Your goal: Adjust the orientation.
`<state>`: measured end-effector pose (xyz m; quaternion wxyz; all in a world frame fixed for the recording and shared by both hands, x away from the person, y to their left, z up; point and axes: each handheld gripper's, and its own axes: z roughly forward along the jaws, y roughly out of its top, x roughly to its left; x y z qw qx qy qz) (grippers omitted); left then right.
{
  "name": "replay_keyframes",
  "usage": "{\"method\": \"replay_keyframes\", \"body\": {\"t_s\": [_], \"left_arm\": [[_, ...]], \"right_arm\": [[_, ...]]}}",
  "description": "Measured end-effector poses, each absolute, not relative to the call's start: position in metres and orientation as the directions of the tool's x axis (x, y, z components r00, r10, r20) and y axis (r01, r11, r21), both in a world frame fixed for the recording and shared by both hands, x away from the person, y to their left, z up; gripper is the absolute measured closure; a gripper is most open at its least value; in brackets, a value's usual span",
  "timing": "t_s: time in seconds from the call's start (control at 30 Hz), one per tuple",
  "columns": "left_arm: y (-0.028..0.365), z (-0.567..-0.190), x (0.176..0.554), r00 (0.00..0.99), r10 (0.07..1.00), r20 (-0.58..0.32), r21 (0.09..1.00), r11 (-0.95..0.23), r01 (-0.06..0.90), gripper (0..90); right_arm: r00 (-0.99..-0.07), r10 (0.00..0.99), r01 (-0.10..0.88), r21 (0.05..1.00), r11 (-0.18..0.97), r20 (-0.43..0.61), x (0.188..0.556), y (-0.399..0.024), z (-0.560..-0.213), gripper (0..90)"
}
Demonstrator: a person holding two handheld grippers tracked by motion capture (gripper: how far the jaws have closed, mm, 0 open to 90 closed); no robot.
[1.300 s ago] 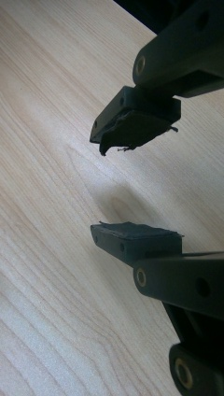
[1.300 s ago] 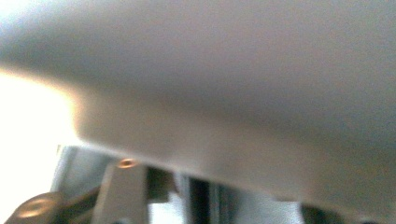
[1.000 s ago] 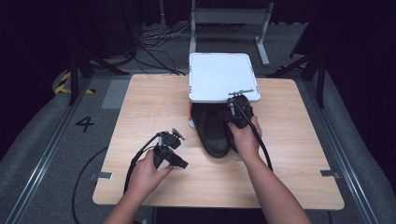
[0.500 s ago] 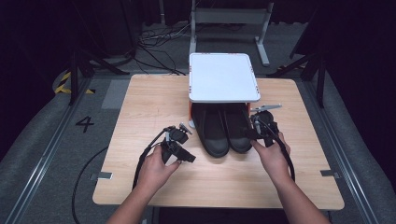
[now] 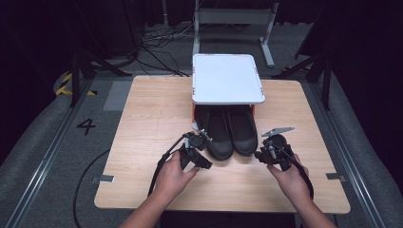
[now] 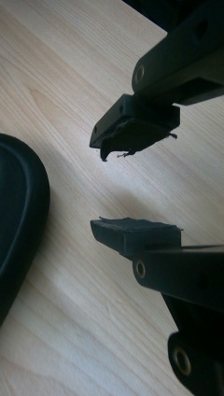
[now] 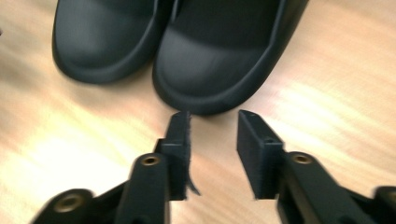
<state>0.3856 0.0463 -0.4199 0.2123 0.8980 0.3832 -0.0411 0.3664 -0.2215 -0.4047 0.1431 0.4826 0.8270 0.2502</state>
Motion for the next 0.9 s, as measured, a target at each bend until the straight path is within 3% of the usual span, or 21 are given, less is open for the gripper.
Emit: {"method": "replay_keyframes", "body": {"t_s": [0.4, 0.9], "left_arm": [[0.025, -0.434, 0.387, 0.71, 0.67, -0.217, 0.317, -0.64, 0.7, 69.8], [0.008, -0.445, 0.395, 0.703, 0.677, -0.216, 0.302, -0.638, 0.708, 70.2]], "right_arm": [[-0.532, 0.846, 0.758, 0.458, 0.464, 0.024, 0.373, -0.224, -0.425, 83.5], [-0.535, 0.845, 0.775, 0.406, 0.484, 0.015, 0.388, -0.216, -0.441, 81.7]]}}
